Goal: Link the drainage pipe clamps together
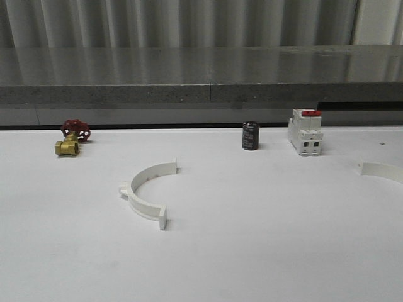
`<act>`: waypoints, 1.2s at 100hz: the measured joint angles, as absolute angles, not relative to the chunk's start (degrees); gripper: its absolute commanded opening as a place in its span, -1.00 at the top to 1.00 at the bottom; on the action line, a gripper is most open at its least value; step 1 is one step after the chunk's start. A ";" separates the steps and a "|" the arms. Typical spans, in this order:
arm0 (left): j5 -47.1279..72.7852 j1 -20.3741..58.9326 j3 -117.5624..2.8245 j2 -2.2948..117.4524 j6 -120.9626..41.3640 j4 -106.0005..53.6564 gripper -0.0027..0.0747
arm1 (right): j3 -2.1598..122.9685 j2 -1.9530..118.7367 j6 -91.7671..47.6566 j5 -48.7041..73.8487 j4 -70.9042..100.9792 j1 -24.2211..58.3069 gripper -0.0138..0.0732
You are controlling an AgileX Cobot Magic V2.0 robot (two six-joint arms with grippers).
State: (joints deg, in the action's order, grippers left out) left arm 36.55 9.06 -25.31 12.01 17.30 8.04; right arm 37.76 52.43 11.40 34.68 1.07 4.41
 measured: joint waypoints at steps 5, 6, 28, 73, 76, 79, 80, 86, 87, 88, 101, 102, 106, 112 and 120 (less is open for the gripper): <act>36.55 9.06 -25.31 12.01 17.30 8.04 0.98 | 37.76 52.43 11.40 34.22 1.07 4.41 -0.59; 36.55 9.06 -25.31 12.01 17.30 8.04 0.98 | 37.76 52.43 11.40 34.08 1.07 4.41 -0.59; 36.55 9.06 -25.31 12.01 17.30 8.04 0.98 | 42.33 56.50 12.39 35.44 1.19 3.82 -0.59; 36.64 9.06 -25.31 12.01 17.30 8.04 0.98 | 56.68 84.42 10.05 40.85 1.30 -5.97 -0.59; 36.64 9.06 -25.31 12.01 17.30 8.04 0.98 | 57.23 86.06 9.82 40.85 1.30 -6.07 -0.59; 36.64 9.06 -25.31 12.01 17.30 8.04 0.98 | 57.79 87.63 9.69 40.71 1.30 -6.07 -0.59; 36.64 9.06 -25.31 12.01 17.30 8.04 0.98 | 58.04 88.42 9.51 40.71 1.30 -6.07 -0.59; 36.64 9.06 -25.31 12.01 17.30 8.04 0.98 | 59.01 91.46 9.26 39.99 1.30 -6.07 -0.59; 36.64 9.06 -25.31 12.01 17.30 8.04 0.98 | 59.24 92.20 9.16 39.84 1.30 -6.07 -0.59; 36.64 9.06 -25.31 12.01 17.30 8.04 0.98 | 59.35 92.56 9.16 39.69 1.30 -6.07 -0.59; 36.64 9.06 -25.31 12.01 17.30 8.04 0.98 | 60.95 98.52 8.79 38.75 1.30 -6.07 -0.58; 36.64 9.06 -25.31 12.01 17.30 8.04 0.98 | 61.09 98.78 8.79 38.71 1.30 -6.07 -0.58; 36.64 9.06 -25.31 12.01 17.30 8.04 0.98 | 61.33 100.18 8.37 38.40 1.30 -6.07 -0.58; 36.64 9.06 -25.31 12.01 17.30 8.04 0.98 | 61.66 101.68 8.01 37.45 1.30 -6.07 -0.55; 36.64 9.06 -25.31 12.01 17.30 8.04 0.98 | 61.77 103.24 7.61 36.12 1.30 -6.07 -0.49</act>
State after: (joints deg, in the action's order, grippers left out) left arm 36.64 9.06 -25.31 12.01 17.30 8.04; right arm 61.77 103.24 7.61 36.12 1.30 -6.07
